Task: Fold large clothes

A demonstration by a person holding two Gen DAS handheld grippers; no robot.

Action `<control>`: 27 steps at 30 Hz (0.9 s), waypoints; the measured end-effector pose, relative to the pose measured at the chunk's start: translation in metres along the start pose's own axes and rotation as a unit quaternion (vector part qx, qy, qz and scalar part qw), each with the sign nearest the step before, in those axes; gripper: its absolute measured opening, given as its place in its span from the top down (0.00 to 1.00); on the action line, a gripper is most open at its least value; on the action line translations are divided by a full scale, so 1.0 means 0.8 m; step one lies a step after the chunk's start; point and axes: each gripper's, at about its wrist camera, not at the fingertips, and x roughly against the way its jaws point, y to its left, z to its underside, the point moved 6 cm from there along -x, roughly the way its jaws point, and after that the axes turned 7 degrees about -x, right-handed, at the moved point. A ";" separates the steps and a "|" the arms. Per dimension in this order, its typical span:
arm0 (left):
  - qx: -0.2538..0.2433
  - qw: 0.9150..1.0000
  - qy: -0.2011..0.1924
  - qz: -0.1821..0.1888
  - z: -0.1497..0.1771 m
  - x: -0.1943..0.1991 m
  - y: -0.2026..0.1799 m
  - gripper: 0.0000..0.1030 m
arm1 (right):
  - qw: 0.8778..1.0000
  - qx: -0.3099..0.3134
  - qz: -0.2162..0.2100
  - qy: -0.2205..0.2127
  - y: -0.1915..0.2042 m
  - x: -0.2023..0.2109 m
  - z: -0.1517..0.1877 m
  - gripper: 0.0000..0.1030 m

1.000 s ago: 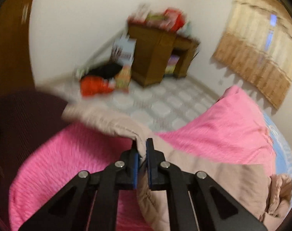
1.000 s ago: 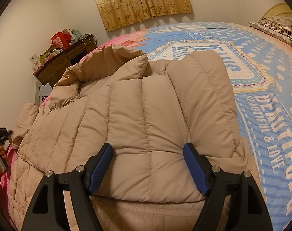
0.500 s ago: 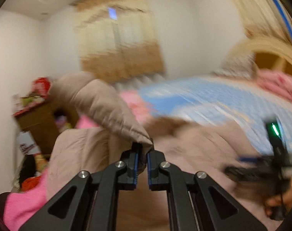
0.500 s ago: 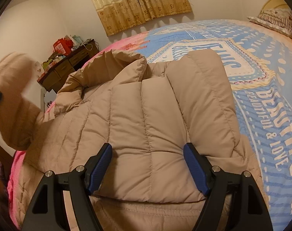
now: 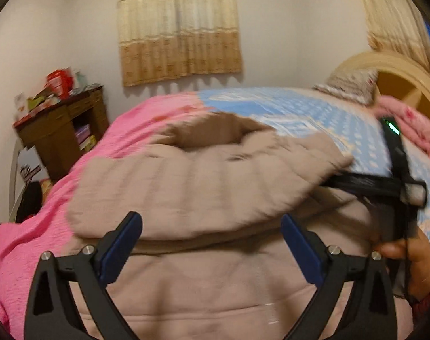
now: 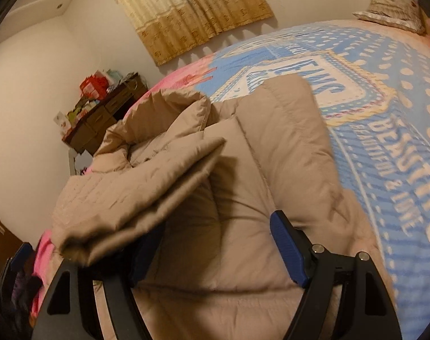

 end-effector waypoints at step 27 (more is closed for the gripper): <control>0.079 0.987 0.109 -0.086 0.021 -0.131 0.136 0.11 | 0.992 0.099 -0.005 0.083 0.072 -0.030 -0.049 0.26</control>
